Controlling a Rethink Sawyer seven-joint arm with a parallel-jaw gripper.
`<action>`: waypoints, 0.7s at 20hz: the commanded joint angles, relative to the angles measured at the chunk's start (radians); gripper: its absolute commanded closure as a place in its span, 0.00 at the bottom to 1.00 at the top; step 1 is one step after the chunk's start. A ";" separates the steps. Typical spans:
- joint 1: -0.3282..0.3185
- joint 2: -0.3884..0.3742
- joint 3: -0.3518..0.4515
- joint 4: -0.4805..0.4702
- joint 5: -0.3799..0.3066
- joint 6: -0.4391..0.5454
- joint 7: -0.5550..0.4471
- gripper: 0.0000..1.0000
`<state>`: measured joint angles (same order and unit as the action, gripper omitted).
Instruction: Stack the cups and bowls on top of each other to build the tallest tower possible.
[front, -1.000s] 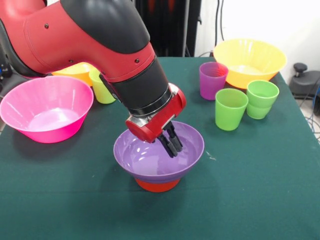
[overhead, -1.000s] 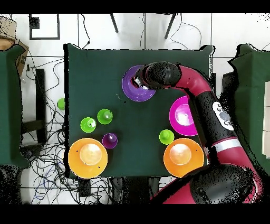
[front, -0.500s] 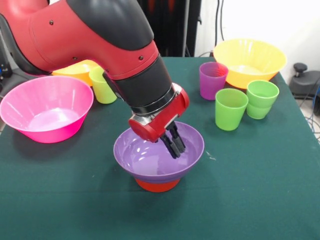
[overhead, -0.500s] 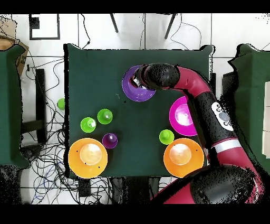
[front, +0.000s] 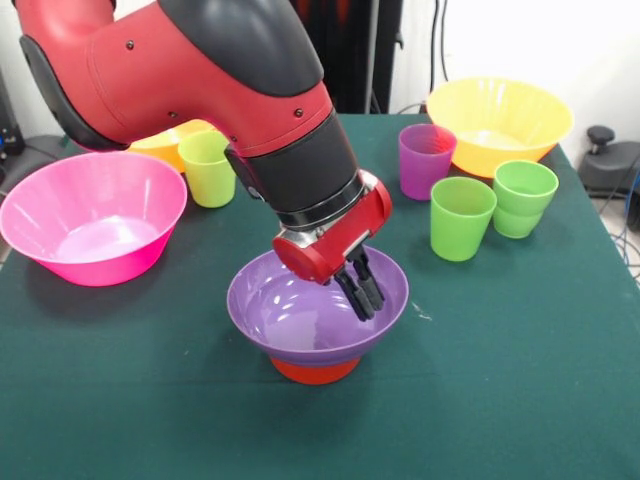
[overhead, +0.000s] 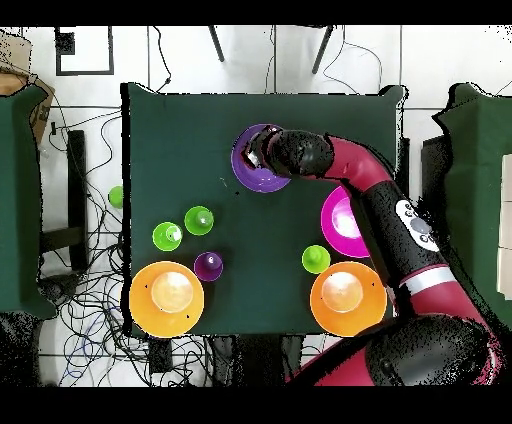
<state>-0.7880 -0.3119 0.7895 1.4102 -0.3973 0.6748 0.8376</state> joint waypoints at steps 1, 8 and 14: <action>-0.019 0.045 -0.045 0.102 -0.019 -0.092 0.114 1.00; -0.018 0.058 -0.041 0.101 -0.001 -0.108 0.114 1.00; -0.006 0.057 -0.045 0.093 -0.001 -0.089 0.106 1.00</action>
<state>-0.8158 -0.3017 0.7893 1.4671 -0.3966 0.6111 0.8376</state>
